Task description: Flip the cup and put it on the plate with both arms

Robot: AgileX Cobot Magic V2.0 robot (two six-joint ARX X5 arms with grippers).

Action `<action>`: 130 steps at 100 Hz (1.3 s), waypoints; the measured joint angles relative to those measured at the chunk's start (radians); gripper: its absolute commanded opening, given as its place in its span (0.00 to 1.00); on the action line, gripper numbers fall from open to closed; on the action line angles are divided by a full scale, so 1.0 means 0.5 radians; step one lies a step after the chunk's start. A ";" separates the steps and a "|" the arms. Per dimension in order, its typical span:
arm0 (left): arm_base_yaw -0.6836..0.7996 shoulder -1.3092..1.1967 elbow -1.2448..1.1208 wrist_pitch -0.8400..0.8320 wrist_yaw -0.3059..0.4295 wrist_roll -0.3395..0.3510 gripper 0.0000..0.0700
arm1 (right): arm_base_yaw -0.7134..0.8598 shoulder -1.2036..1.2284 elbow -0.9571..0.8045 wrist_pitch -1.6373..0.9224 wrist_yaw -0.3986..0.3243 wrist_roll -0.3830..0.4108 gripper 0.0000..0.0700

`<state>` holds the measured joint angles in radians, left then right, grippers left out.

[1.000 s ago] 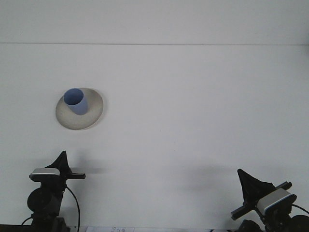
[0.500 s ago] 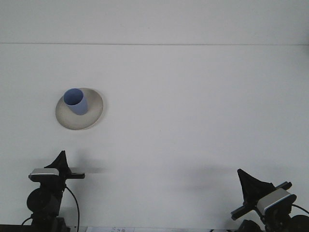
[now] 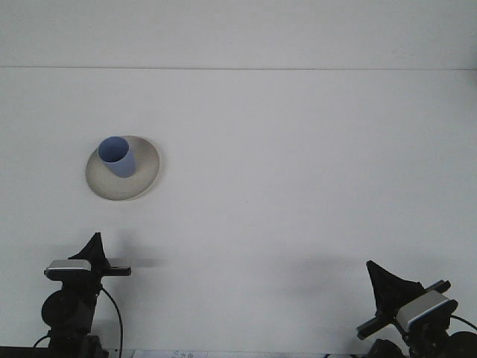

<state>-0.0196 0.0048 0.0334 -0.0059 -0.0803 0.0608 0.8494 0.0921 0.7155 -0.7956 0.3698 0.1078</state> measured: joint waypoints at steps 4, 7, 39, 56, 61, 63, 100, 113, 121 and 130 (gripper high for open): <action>0.000 0.000 0.000 0.000 0.000 0.000 0.02 | -0.001 0.000 0.000 0.000 0.005 -0.008 0.01; 0.000 0.000 0.000 0.000 0.000 -0.001 0.02 | -0.010 0.000 0.000 0.001 0.018 -0.021 0.01; 0.000 0.000 0.000 -0.002 0.000 -0.001 0.02 | -0.842 -0.001 -0.372 0.808 -0.184 -0.278 0.01; 0.000 0.000 0.000 -0.002 0.000 0.000 0.02 | -1.386 -0.001 -0.809 1.231 -0.687 -0.290 0.01; 0.000 0.000 0.000 -0.002 0.000 0.000 0.02 | -1.514 0.000 -0.948 1.353 -0.830 -0.283 0.01; 0.000 0.000 0.000 -0.002 0.000 0.000 0.02 | -1.559 -0.001 -0.997 1.392 -0.870 -0.274 0.01; 0.000 0.000 0.000 -0.004 0.000 -0.001 0.02 | -1.793 -0.182 -1.402 1.420 -0.745 -0.101 0.01; 0.000 0.000 0.000 -0.003 0.000 -0.001 0.02 | -1.798 -0.182 -1.402 1.378 -0.740 -0.095 0.01; 0.000 0.000 0.000 -0.003 0.000 -0.001 0.02 | -1.798 -0.182 -1.402 1.344 -0.740 -0.095 0.01; 0.000 0.000 0.000 -0.003 0.000 -0.001 0.02 | -1.798 -0.181 -1.402 1.340 -0.740 -0.095 0.01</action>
<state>-0.0196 0.0048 0.0334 -0.0074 -0.0803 0.0605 -0.0498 0.0017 0.0147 -0.1257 -0.0002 0.0605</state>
